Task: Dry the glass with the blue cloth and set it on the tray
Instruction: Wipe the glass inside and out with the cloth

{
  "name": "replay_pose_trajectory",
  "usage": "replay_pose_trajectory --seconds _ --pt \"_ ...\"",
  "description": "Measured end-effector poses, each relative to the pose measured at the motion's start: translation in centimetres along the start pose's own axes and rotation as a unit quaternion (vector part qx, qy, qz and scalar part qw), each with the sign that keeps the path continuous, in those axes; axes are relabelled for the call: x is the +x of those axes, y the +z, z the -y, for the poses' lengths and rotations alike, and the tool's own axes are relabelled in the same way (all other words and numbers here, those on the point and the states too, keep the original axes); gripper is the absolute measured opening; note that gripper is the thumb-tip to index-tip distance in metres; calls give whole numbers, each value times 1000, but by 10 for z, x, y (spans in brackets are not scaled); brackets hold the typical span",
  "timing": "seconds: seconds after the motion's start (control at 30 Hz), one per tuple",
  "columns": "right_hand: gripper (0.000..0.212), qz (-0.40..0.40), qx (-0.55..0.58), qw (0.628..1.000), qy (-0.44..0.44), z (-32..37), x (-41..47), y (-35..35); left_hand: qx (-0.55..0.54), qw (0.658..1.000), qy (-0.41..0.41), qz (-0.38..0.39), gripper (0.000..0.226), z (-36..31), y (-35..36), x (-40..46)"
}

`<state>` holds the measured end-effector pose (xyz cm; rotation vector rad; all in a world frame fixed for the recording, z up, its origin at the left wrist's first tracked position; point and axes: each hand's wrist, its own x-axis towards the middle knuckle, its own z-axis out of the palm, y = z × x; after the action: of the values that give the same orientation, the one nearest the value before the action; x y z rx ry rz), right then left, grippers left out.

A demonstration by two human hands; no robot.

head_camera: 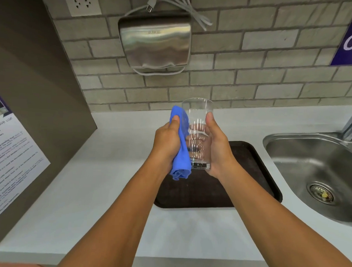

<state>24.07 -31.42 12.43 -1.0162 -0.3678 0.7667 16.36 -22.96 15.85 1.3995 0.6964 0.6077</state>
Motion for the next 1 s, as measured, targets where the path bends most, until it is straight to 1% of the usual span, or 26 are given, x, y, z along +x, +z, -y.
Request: replay_pose_trajectory --seconds 0.03,0.07,0.13,0.17,0.2,0.27,0.3,0.37,0.43,0.53,0.6,0.67,0.7,0.73,0.77,0.8,0.83,0.87,0.93,1.0 --pt "86 1 -13 1000 2 1 -1 0 -16 999 -35 6 41 -1 -1 -2" --pt "88 -5 -25 1000 6 1 -2 2 -19 999 -42 2 41 -1 -1 -3" --pt "89 -43 -54 998 6 2 -1 5 -18 999 -26 -16 36 -2 0 -5" --pt "82 -73 -72 995 -1 2 -2 6 -18 999 -17 -28 33 -1 0 -5" --pt "70 -101 -87 991 -10 3 -3 7 -15 999 -8 -39 31 2 0 -4" --pt "52 -127 -105 986 -26 2 -5 10 -5 998 18 -61 29 8 1 -1" --pt "49 -121 -119 985 -30 1 -6 11 14 996 42 -74 29 11 2 0" --pt "45 -100 -156 982 -31 -3 -8 15 87 985 111 -101 38 16 3 0" --pt "49 -90 -168 981 -33 -5 -10 17 144 970 163 -112 42 16 7 -4" --pt "59 -77 -124 989 -34 -9 -9 17 201 946 227 -115 40 17 13 -16" --pt "74 -60 -89 994 -20 -9 -8 16 231 928 268 -118 45 17 15 -20" --pt "98 -51 -82 995 -7 -8 -6 14 241 924 279 -107 39 14 12 -18" --pt "103 -45 -84 995 -3 -6 -6 12 226 933 263 -98 34 12 9 -14" --pt "99 -35 -80 996 0 -5 -7 10 188 952 225 -84 31 11 6 -10" --pt "91 -23 -70 997 4 -3 -6 8 125 976 167 -61 31 9 3 -6" --pt "82 -12 -61 998 6 -3 -6 6 61 993 94 -33 32 8 1 -3" --pt "73 -5 -57 998 4 -2 -6 4 30 999 32 -13 35 9 -2 -1" --pt "64 4 -57 998 1 -2 -6 3 21 1000 -8 1 37 10 -4 -1" --pt "52 16 -46 999 1 -4 -5 0 1 998 -56 11 38 14 -5 -2" --pt "50 21 -32 999 11 -6 -4 -1 -15 995 -102 14 40 19 -7 1"
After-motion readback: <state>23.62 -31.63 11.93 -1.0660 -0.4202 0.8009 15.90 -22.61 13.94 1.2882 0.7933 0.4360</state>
